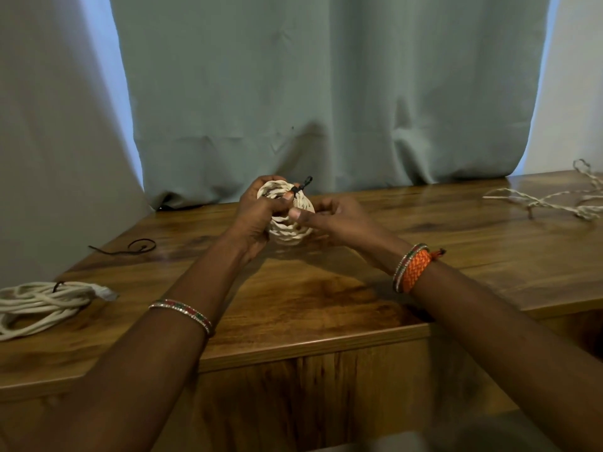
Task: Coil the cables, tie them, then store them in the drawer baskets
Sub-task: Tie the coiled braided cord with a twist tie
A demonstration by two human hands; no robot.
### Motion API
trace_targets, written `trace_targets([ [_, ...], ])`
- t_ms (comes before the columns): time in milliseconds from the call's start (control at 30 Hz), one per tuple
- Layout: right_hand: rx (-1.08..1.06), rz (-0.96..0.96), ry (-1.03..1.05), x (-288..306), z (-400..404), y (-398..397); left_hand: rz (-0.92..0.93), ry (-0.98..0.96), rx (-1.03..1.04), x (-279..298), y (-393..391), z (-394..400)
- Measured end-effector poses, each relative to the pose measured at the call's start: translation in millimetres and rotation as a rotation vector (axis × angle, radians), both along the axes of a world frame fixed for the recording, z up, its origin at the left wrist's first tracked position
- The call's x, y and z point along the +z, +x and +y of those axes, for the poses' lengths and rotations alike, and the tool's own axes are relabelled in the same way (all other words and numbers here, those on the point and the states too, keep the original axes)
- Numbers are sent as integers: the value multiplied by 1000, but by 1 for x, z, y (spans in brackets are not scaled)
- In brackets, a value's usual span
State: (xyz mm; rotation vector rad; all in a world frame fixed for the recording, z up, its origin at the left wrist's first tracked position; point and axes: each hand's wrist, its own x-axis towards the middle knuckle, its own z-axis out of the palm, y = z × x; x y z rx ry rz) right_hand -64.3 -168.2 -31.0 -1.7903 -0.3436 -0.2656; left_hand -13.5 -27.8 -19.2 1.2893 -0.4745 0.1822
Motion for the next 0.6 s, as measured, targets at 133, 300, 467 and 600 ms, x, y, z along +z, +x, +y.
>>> trace_targets([
  [133,34,135,205,17,23,7,162,-24,-140,15,-12,27],
  [300,126,266,169,38,83,38,108,-25,220,47,-21,119],
  [467,291,418,27,34,183,74,35,124,590,57,-30,213],
  [600,420,474,-43,26,243,87,-4,164,755,43,-32,243],
])
